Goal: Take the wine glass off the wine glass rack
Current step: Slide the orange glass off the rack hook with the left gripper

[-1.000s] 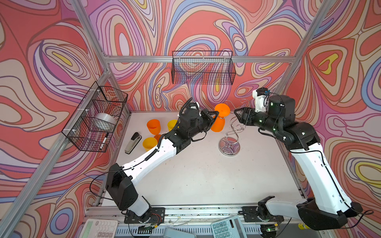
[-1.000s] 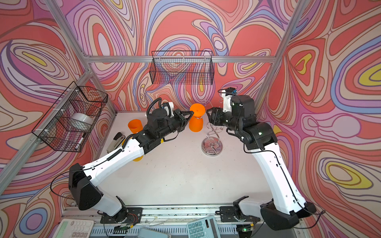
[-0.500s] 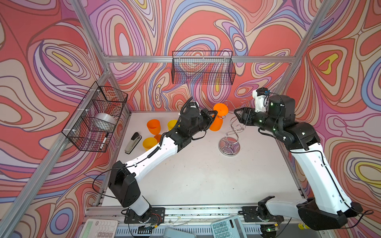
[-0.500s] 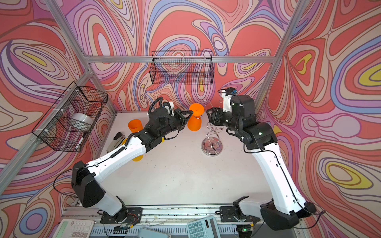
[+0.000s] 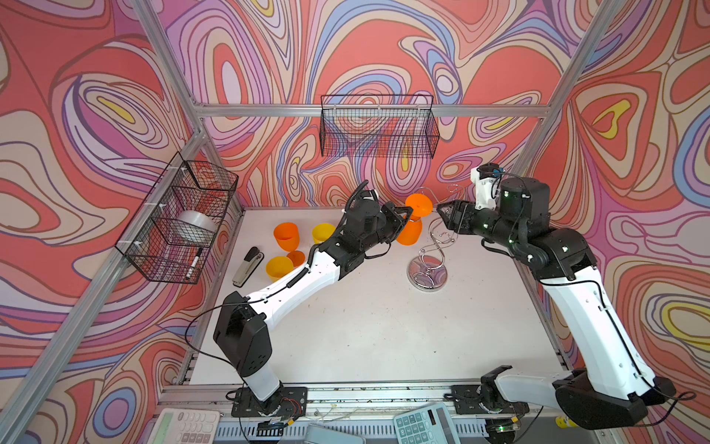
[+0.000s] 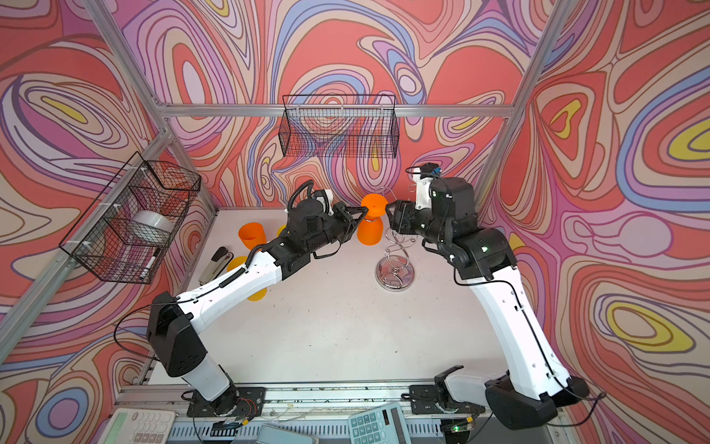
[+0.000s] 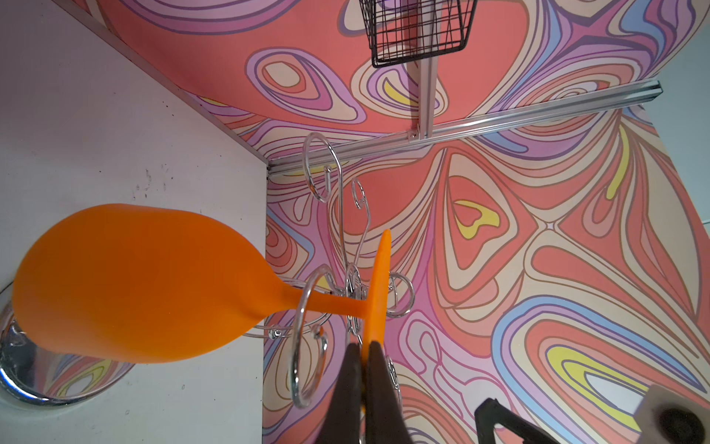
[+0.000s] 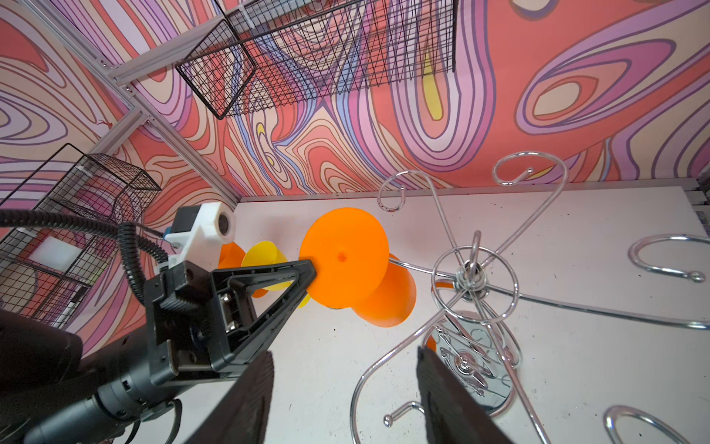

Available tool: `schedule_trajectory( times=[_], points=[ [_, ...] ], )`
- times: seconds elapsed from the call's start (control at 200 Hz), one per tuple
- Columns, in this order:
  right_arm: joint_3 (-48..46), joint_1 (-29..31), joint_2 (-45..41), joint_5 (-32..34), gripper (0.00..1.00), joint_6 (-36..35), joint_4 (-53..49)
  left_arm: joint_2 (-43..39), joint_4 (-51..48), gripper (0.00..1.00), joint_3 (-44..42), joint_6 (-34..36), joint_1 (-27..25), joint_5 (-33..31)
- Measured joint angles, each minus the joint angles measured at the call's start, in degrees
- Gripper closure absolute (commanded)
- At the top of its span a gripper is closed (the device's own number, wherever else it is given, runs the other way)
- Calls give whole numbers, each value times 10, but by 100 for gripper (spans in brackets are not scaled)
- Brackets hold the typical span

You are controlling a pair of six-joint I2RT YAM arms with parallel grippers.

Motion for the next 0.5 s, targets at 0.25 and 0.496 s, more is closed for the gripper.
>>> schedule_trajectory(
  times=[0.25,0.496],
  points=[
    [0,0,0,1,37,0,0,0,8,100,0,-6,-10,9],
    [0,0,0,6,37,0,0,-7,24,100,-16,-18,-17,14]
  ],
)
